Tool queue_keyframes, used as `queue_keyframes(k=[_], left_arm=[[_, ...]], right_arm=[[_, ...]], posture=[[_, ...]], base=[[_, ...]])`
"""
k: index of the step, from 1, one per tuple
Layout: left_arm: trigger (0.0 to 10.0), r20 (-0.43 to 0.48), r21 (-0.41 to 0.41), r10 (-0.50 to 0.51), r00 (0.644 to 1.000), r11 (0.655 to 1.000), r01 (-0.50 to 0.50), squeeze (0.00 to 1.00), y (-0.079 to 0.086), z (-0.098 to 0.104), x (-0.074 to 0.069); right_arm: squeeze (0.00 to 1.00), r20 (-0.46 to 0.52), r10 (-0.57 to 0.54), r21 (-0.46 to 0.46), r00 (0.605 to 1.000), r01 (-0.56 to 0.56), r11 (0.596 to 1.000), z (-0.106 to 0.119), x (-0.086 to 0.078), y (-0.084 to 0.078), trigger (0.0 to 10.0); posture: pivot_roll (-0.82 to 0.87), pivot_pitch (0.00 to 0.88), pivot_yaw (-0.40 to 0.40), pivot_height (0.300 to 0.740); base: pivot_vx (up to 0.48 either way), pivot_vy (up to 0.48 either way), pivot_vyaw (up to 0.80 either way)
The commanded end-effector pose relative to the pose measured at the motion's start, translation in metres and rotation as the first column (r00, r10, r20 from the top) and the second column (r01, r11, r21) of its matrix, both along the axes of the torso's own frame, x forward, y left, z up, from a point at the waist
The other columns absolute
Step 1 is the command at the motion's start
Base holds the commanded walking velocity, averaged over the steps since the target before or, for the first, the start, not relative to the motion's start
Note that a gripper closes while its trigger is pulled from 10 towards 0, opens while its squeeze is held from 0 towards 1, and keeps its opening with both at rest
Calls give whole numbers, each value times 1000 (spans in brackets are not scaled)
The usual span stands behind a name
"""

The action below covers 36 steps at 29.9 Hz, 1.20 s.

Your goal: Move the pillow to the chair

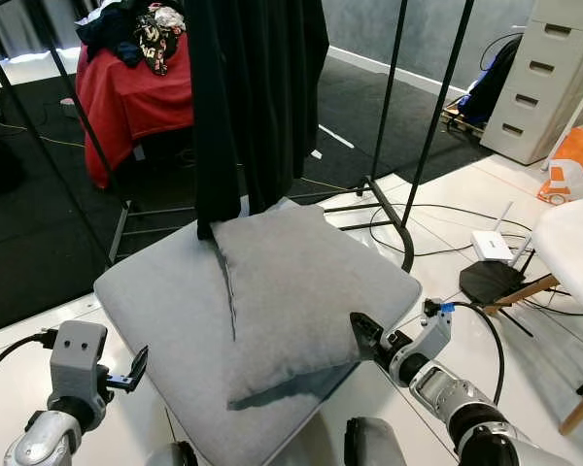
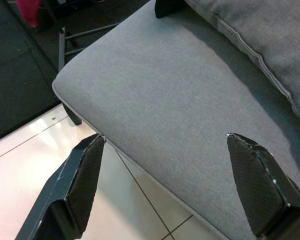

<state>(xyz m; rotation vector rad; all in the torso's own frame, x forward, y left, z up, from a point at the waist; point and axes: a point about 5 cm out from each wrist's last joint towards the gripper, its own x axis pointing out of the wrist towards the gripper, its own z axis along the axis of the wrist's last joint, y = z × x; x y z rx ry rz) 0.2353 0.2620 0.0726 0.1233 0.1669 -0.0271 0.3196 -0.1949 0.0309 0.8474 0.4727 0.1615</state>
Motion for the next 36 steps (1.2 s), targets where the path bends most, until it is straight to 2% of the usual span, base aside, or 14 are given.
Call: queue_keyframes(k=[1, 11, 12, 17, 26, 32, 35, 36], left_arm=[[10000, -17, 32, 6, 1000, 999, -6, 0, 6, 1, -3], [10000, -10, 56, 6, 1000, 998, -6, 0, 8, 7, -6], [10000, 0, 62, 7, 1000, 998, -7, 0, 7, 9, -5], [10000, 12, 68, 6, 1000, 998, -7, 0, 5, 12, -3], [10000, 18, 71, -11, 1000, 997, 10, 0, -1, 14, 1], [10000, 28, 69, -17, 999, 998, 15, 0, -4, 16, 6], [10000, 28, 57, -11, 1000, 998, 9, 0, -6, 13, 8], [10000, 28, 57, -11, 1000, 998, 9, 0, -6, 13, 8]], right_arm=[[0, -58, 14, 23, 998, -13, 1000, -10, -7, 9, 10000], [0, 39, 36, 103, 999, -40, 994, 5, 5, 19, 10000], [0, 49, 19, 129, 999, -25, 991, 7, 6, 18, 0], [0, 50, 0, 152, 999, -8, 988, 9, 8, 17, 0], [0, 9, -2, 100, 1000, 1, 995, 5, 6, 15, 0], [0, 55, 48, 63, 997, -51, 997, 12, 11, 19, 0], [0, 145, 84, 44, 986, -91, 995, 28, 21, 20, 0], [0, 145, 84, 44, 986, -91, 995, 28, 21, 20, 0]], posture=[[9, 127, 36, 474], [26, 136, 39, 474], [28, 136, 37, 474], [26, 136, 35, 474], [10, 116, 28, 474], [-5, 100, 19, 474], [-21, 92, 13, 474], [-21, 92, 13, 474]], base=[[0, 0, 0], [0, 0, 0], [0, 0, 0], [0, 0, 0], [0, 0, 0], [0, 0, 0], [0, 0, 0], [0, 0, 0]])
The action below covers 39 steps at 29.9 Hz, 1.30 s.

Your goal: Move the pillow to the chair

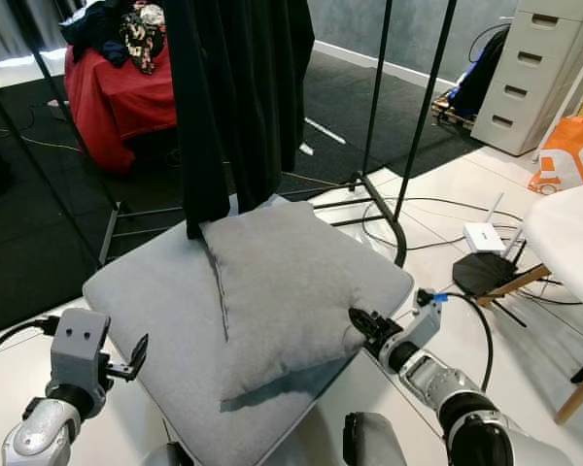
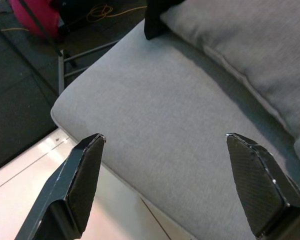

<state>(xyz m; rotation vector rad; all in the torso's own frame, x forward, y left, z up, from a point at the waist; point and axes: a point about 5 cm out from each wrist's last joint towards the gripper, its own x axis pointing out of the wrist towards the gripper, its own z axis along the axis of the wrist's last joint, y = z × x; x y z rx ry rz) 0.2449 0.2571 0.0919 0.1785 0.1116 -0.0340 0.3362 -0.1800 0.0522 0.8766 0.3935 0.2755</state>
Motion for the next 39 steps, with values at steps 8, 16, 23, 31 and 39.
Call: queue_keyframes(k=[8, 16, 23, 31, 39], left_arm=[[10000, -29, -56, 52, 998, 997, -54, 0, -4, -11, 8], [10000, -17, -91, 80, 997, 992, -81, 0, -7, -10, 18], [10000, -7, -132, 111, 994, 985, -111, 0, -10, -11, 25], [10000, -44, -154, 138, 989, 978, -144, 0, -10, -18, 25], [10000, -36, -161, 127, 991, 978, -131, 0, -14, -19, 24]], right_arm=[[0, 216, 116, -22, 970, -114, 993, 45, 25, 10, 0], [0, 359, 173, -44, 917, -168, 985, 85, 41, 10, 0], [0, 483, 244, -76, 841, -237, 969, 125, 53, 19, 0], [0, 493, 285, -114, 822, -264, 958, 131, 54, 26, 0], [0, 475, 316, -129, 821, -290, 948, 125, 52, 31, 0]], posture=[[-62, 88, -10, 504], [-91, 77, -25, 529], [-109, 64, -46, 554], [-111, 55, -64, 579], [-116, 55, -70, 599]], base=[[0, 0, 0], [0, 0, 0], [0, 0, 0], [-227, 0, 0], [-240, 0, 0]])
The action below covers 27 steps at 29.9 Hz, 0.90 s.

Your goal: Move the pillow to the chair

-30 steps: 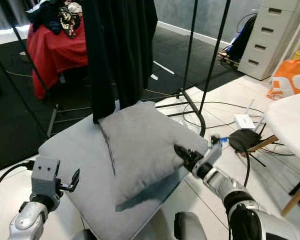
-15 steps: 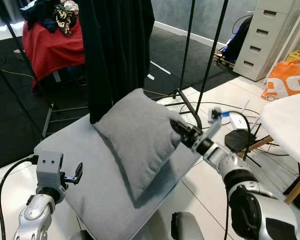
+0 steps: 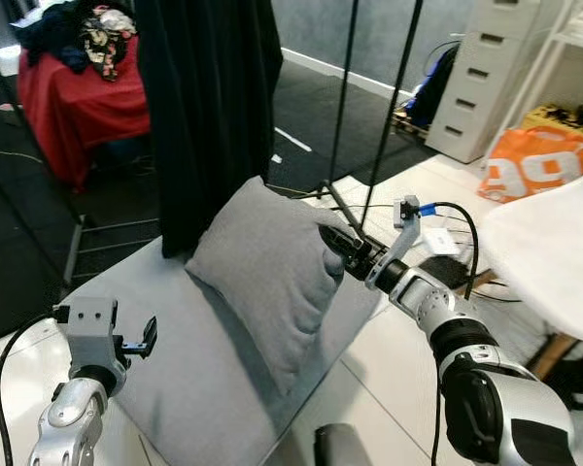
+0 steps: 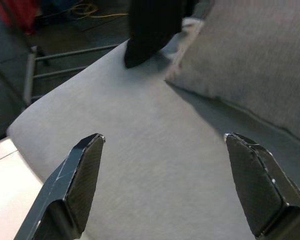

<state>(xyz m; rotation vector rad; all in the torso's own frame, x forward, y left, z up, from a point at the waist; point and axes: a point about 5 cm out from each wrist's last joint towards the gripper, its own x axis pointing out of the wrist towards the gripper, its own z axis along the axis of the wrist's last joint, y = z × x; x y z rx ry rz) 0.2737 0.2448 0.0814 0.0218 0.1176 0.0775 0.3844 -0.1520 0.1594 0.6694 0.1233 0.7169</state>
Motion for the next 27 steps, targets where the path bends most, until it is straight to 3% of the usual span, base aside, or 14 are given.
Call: queue_keyframes(k=[1, 7, 14, 27], left_arm=[[10000, -25, -16, 9, 1000, 1000, -10, 0, -2, -9, -5], [10000, -19, -16, 13, 1000, 1000, -13, 0, -2, -10, -4], [10000, -17, -19, 7, 1000, 1000, -8, 0, -3, -10, -2], [10000, -29, -9, 0, 1000, 1000, 0, 0, -5, -14, -4]], right_arm=[[0, 73, 36, 15, 997, -37, 999, 17, 3, 5, 0], [0, 78, 52, 11, 996, -53, 999, 17, 3, 7, 0], [0, 82, 56, 4, 995, -57, 998, 20, 4, 8, 0], [0, 73, 54, -10, 996, -53, 999, 18, 4, 11, 0]], posture=[[-117, 54, -71, 604], [-119, 51, -75, 619], [-119, 41, -80, 639], [-115, 28, -84, 659]], base=[[0, 0, 0], [0, 0, 0], [-435, 0, 0], [0, 0, 0]])
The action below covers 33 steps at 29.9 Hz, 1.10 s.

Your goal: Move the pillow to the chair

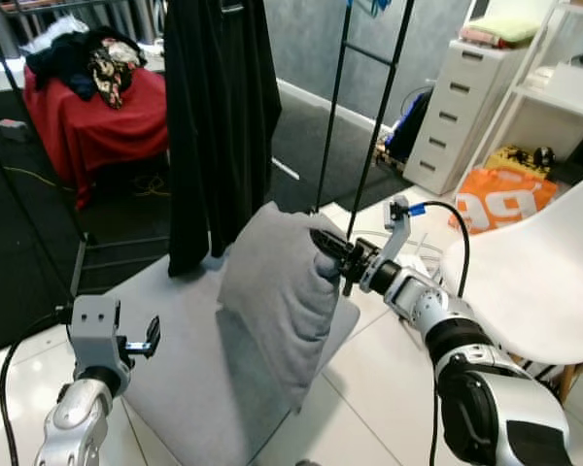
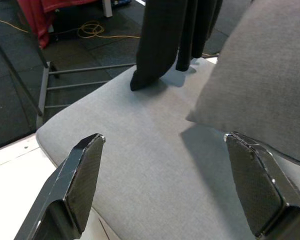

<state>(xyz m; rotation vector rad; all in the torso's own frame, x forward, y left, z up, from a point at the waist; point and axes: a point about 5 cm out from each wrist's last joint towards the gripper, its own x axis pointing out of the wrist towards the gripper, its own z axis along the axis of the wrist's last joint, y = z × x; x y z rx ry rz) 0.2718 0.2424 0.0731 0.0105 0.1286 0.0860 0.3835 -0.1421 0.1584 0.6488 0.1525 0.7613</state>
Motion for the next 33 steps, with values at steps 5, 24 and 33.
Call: queue_keyframes(k=[5, 24, 33], left_arm=[[10000, -19, 13, -15, 1000, 1000, 15, 0, -3, -6, -2], [10000, -148, 11, 15, 989, 1000, -13, 0, 4, -38, -4], [10000, -334, -36, 26, 942, 999, -40, 0, -2, -73, -5]], right_arm=[[0, 67, -20, 11, 998, 19, 1000, 17, 6, -1, 0], [0, -143, -223, -133, 964, 205, 970, -39, -9, -28, 0], [0, -324, -341, -366, 882, 216, 905, -109, -48, -47, 0]], posture=[[-115, 34, -81, 669], [-119, 26, -82, 734], [-129, 1, -93, 740]], base=[[0, 0, 0], [0, 0, 0], [0, 0, 0]])
